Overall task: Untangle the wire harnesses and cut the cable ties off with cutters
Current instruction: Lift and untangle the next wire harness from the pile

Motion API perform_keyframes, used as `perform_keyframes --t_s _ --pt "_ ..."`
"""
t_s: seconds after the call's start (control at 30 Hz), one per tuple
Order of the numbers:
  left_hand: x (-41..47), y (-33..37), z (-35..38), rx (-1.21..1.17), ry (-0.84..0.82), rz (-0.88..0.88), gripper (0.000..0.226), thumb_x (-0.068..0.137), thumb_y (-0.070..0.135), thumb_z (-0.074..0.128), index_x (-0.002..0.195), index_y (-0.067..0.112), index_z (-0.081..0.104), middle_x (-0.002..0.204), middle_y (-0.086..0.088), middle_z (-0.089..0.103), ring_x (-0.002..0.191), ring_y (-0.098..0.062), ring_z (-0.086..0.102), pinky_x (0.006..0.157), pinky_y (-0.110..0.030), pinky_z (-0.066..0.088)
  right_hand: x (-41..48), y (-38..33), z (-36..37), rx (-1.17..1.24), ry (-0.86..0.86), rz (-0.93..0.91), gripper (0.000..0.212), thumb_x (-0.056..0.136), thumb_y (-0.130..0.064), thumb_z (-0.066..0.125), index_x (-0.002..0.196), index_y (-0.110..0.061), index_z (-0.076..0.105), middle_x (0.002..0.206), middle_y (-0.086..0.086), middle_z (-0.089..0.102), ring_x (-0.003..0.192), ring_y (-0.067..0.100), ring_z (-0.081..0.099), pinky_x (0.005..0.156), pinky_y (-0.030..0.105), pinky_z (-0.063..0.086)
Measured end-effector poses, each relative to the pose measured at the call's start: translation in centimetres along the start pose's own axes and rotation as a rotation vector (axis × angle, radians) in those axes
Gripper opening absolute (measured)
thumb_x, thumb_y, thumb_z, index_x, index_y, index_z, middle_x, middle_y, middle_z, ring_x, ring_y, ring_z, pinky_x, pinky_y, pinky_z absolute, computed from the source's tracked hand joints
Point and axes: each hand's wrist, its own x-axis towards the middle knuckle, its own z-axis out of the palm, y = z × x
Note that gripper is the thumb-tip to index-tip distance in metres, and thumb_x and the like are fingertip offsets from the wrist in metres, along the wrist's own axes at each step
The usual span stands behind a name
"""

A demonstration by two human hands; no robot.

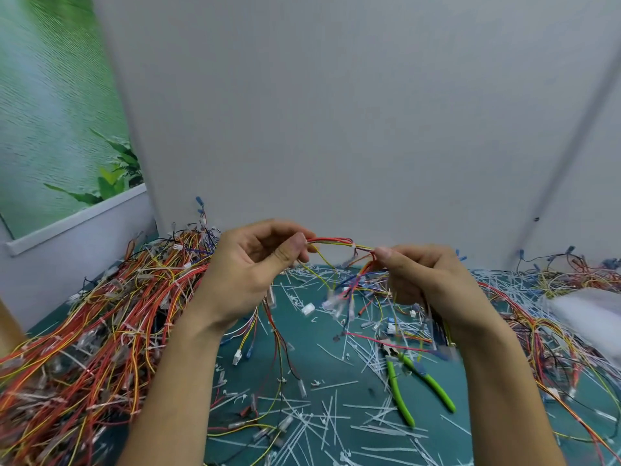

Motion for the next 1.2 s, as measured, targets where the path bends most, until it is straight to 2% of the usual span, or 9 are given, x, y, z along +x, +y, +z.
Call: perform_keyframes --t_s 0.1,0.2,0.43,0.57,0.73,0.83,1.0,1.1,1.2 --pt "0.0 -0.1 0.7 -0.195 -0.019 0.023 0.016 0.089 0.024 0.068 0.099 0.013 0.073 0.079 -0.01 0.07 0.081 -0.031 0.074 0.07 -0.031 0.059 -0.1 -0.3 0.3 0.183 -0.109 0.085 0.053 0.07 -0.059 0.085 0.071 -0.007 0.071 0.05 -0.007 0.023 0.049 0.014 0.016 0.052 0.028 0.015" --pt "0.0 -0.2 1.4 -0.274 -0.03 0.007 0.014 0.088 0.028 0.069 0.097 0.018 0.073 0.076 -0.007 0.067 0.061 -0.023 0.067 0.051 -0.024 0.049 -0.1 -0.3 0.7 0.352 -0.205 0.11 0.047 0.072 -0.053 0.086 0.062 -0.014 0.06 0.047 -0.008 0.021 0.046 0.009 0.019 0.056 0.034 0.011" --pt "0.0 -0.8 1.1 0.099 0.056 0.117 0.016 0.092 0.034 0.071 0.098 0.02 0.076 0.073 0.002 0.069 0.066 -0.011 0.061 0.062 -0.018 0.048 0.0 -0.2 0.9 0.534 -0.29 0.176 0.044 0.076 -0.041 0.084 0.057 -0.016 0.053 0.045 -0.009 0.02 0.044 0.01 0.012 0.046 0.023 0.023" --pt "-0.2 -0.7 0.8 0.259 0.018 0.108 0.017 0.096 0.032 0.065 0.1 0.022 0.078 0.066 0.015 0.06 0.059 -0.005 0.049 0.054 -0.017 0.038 0.2 0.0 0.9 0.353 -0.168 0.176 0.041 0.073 -0.04 0.081 0.055 -0.013 0.057 0.046 -0.006 0.021 0.044 0.011 0.016 0.057 0.036 0.008" --pt "-0.4 -0.5 -0.2 0.231 -0.09 0.039 0.02 0.098 0.028 0.058 0.101 0.023 0.078 0.061 0.001 0.051 0.057 -0.017 0.045 0.052 -0.032 0.035 0.0 -0.2 0.6 0.067 -0.055 0.067 0.04 0.082 -0.046 0.078 0.079 -0.007 0.08 0.055 -0.003 0.022 0.051 0.013 0.019 0.047 0.018 0.022" --pt "-0.6 0.0 -0.7 0.265 -0.102 0.014 0.024 0.095 0.038 0.057 0.102 0.027 0.078 0.074 -0.005 0.067 0.07 -0.017 0.062 0.064 -0.026 0.049 -0.2 -0.4 0.8 -0.017 -0.013 -0.018 0.042 0.079 -0.05 0.077 0.084 -0.009 0.082 0.058 0.007 0.029 0.054 0.016 0.024 0.049 0.022 0.024" --pt "-0.4 0.4 0.7 0.409 -0.141 0.022 0.02 0.094 0.044 0.064 0.106 0.031 0.074 0.095 0.005 0.072 0.091 -0.022 0.069 0.083 -0.043 0.055 -0.5 -0.9 1.7 -0.135 0.042 -0.125 0.041 0.074 -0.057 0.079 0.083 -0.018 0.084 0.056 0.009 0.036 0.057 0.022 0.026 0.052 0.035 0.018" --pt "-0.3 0.8 2.0 0.515 -0.177 0.139 0.018 0.096 0.035 0.066 0.109 0.026 0.075 0.103 0.01 0.071 0.103 -0.017 0.066 0.083 -0.034 0.052 -0.8 -1.1 1.9 -0.225 0.044 -0.159 0.041 0.078 -0.061 0.077 0.086 -0.022 0.084 0.06 0.022 0.044 0.059 0.025 0.028 0.053 0.043 0.02" --pt "-0.3 0.8 2.1 0.534 -0.158 0.158 0.016 0.095 0.029 0.067 0.104 0.022 0.077 0.098 0.01 0.071 0.099 -0.014 0.067 0.078 -0.027 0.051 -0.8 -1.0 1.7 -0.268 0.047 -0.158 0.038 0.079 -0.062 0.078 0.087 -0.026 0.083 0.059 0.015 0.049 0.058 0.02 0.031 0.054 0.039 0.021"
